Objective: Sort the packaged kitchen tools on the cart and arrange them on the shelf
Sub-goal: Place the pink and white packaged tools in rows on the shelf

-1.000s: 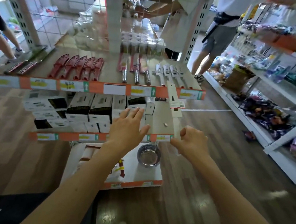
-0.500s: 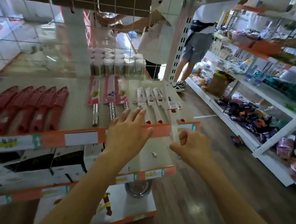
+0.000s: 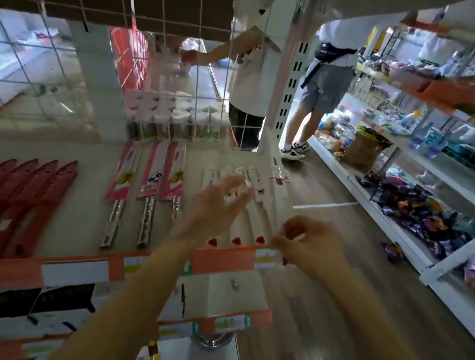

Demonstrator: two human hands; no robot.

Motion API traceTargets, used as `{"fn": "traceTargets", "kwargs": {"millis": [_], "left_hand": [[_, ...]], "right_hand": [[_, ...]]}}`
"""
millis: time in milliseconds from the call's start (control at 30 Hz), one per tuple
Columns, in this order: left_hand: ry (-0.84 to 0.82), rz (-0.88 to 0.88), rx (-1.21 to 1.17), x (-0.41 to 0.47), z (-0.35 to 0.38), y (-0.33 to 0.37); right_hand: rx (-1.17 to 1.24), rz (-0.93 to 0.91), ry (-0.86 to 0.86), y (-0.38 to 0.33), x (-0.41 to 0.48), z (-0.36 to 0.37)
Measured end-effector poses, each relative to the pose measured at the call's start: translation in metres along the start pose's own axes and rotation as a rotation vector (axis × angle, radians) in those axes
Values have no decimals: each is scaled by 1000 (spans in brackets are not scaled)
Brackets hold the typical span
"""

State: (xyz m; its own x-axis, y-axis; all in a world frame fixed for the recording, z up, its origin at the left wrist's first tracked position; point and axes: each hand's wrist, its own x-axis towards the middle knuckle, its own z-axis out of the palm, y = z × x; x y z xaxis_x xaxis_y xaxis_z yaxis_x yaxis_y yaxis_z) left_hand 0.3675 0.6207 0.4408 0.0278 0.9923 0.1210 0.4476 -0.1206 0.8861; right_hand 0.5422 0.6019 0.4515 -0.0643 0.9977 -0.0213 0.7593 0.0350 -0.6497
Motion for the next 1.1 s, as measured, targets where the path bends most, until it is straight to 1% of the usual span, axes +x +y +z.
{"fn": "traceTargets", "kwargs": {"millis": [67, 100, 133, 167, 233, 333, 400, 500, 633, 733, 833, 900, 967, 1067, 1100], "left_hand": [[-62, -217, -511, 17, 3, 6], [-86, -339, -720, 27, 5, 6], [-113, -438, -862, 38, 10, 3], [-151, -509, -961, 46, 15, 2], [-237, -573, -1072, 56, 27, -2], [-320, -545, -1151, 62, 43, -1], [-351, -527, -1217, 63, 49, 2], [-356, -507, -1274, 67, 54, 5], [-303, -508, -1292, 73, 62, 2], [-263, -537, -1278, 75, 66, 0], [-195, -555, -1186, 78, 64, 4], [-131, -540, -1102, 81, 60, 8], [-60, -497, -1006, 84, 57, 12], [86, -429, -896, 84, 54, 17], [136, -411, -878, 84, 53, 19]], "right_hand": [[117, 30, -46, 3, 4, -5], [162, 39, -64, 5, 5, -7], [218, 48, -80, 7, 7, -8], [294, 58, -107, 8, 8, -10], [458, 96, -195, 9, 10, -13], [603, 135, -336, 11, 13, -15], [651, 130, -392, 13, 17, -15], [740, 138, -467, 18, 21, -17], [815, 162, -556, 25, 27, -21], [803, 170, -581, 28, 31, -21], [761, 179, -573, 29, 35, -21], [676, 187, -503, 29, 38, -21], [529, 166, -338, 27, 40, -22], [110, -13, 4, 25, 43, -25], [5, -52, 79, 23, 43, -26]]}}
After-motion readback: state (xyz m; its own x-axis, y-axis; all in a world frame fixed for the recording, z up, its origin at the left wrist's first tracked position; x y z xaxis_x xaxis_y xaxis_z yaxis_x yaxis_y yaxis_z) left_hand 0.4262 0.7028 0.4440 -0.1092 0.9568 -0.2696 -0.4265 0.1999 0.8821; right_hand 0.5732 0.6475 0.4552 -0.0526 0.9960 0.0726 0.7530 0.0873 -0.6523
